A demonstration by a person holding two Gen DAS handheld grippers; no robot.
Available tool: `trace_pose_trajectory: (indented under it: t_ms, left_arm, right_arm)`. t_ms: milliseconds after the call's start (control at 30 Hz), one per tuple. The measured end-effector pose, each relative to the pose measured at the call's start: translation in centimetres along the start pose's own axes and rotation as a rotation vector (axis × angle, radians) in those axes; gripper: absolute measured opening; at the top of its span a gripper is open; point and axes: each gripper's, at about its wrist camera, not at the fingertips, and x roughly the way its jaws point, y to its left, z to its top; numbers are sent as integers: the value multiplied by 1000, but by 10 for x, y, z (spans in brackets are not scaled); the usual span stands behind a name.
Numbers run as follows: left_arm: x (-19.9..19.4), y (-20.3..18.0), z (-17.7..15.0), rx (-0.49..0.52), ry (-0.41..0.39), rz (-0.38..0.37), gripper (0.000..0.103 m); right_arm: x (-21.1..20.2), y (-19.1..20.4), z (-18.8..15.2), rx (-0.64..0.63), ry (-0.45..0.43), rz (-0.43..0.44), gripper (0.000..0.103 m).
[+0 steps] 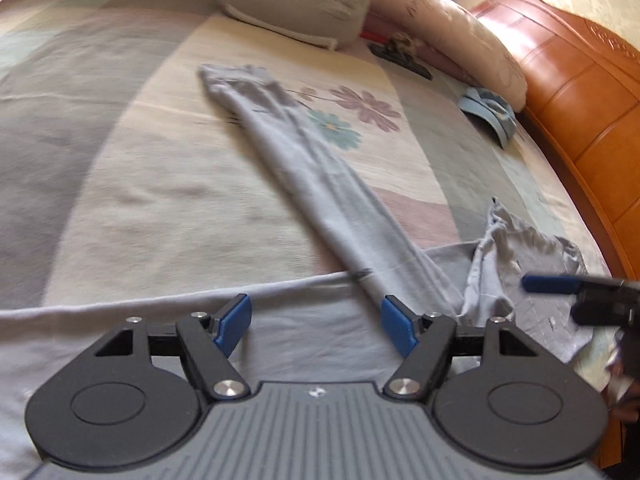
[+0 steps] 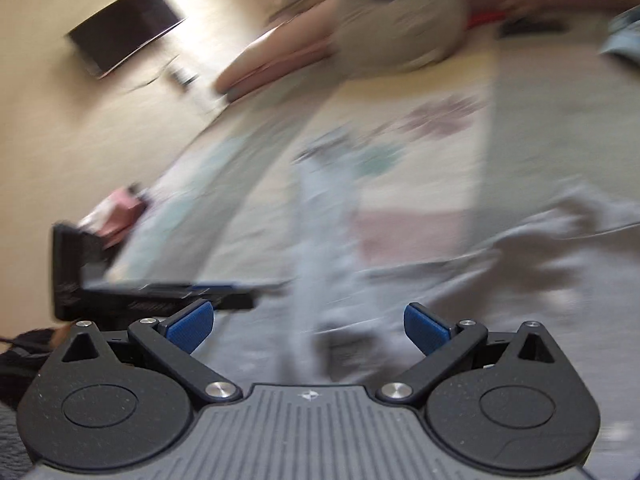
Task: Fold clothes
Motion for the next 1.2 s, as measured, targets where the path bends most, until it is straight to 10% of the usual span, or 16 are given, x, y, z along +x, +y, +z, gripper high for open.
trace_pose_trajectory:
  t_ms: [233,700,933,1200]
  left_arm:
    - [-8,15,-3,-33,-12,-8,72]
    - [-20,29,0,-115,-39,-118,72]
    - [-16,37,2,-206,-42,-239,76]
    - [27,18,-2,-204,73,-322,76]
  right_arm:
    - [55,13,-17,19,172,53,103]
    - [102,29,11,-41,180,105,103]
    - [106,65,5,-178,266,278,103]
    - [84,42,0,-155,276,196,103]
